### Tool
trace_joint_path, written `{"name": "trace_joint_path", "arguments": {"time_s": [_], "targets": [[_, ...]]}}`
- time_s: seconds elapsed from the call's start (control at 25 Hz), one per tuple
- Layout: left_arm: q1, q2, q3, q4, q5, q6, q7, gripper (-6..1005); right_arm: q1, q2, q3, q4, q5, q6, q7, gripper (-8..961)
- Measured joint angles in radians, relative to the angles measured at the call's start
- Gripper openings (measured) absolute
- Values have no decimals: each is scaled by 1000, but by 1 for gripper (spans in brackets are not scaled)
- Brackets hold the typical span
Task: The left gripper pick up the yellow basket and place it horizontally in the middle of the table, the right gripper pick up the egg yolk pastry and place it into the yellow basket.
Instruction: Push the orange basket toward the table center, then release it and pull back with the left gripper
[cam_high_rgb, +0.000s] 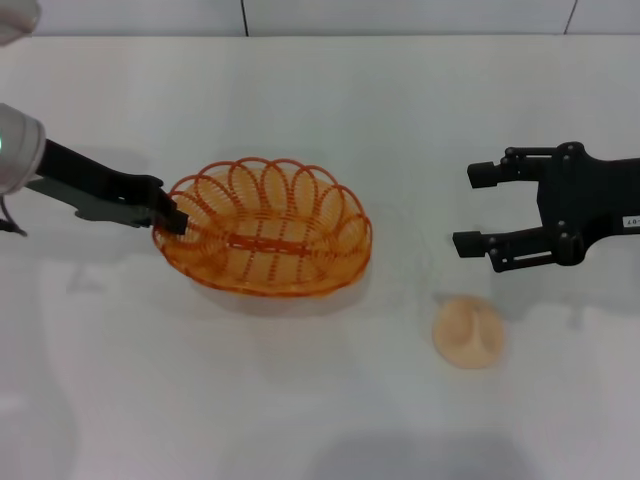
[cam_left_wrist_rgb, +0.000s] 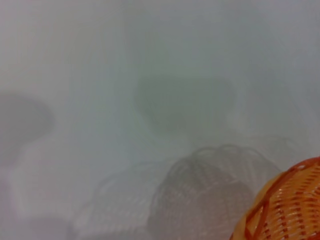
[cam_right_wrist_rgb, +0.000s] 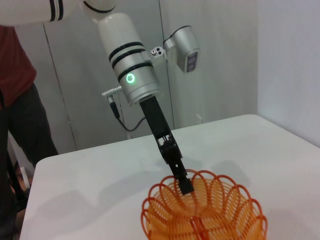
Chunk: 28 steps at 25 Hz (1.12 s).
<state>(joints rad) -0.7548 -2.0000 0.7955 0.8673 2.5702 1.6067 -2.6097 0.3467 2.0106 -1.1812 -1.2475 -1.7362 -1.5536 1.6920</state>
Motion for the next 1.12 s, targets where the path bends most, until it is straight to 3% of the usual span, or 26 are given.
{"name": "trace_joint_path", "arguments": {"time_s": [0.36, 1.12], "targets": [[2, -29, -3, -22, -46, -52, -29, 87, -1, -1, 0, 0, 0, -4, -1, 828], [-38, -39, 7, -122, -50, -124, -49, 86, 2, 0, 0, -1, 0, -28, -23, 828]]}}
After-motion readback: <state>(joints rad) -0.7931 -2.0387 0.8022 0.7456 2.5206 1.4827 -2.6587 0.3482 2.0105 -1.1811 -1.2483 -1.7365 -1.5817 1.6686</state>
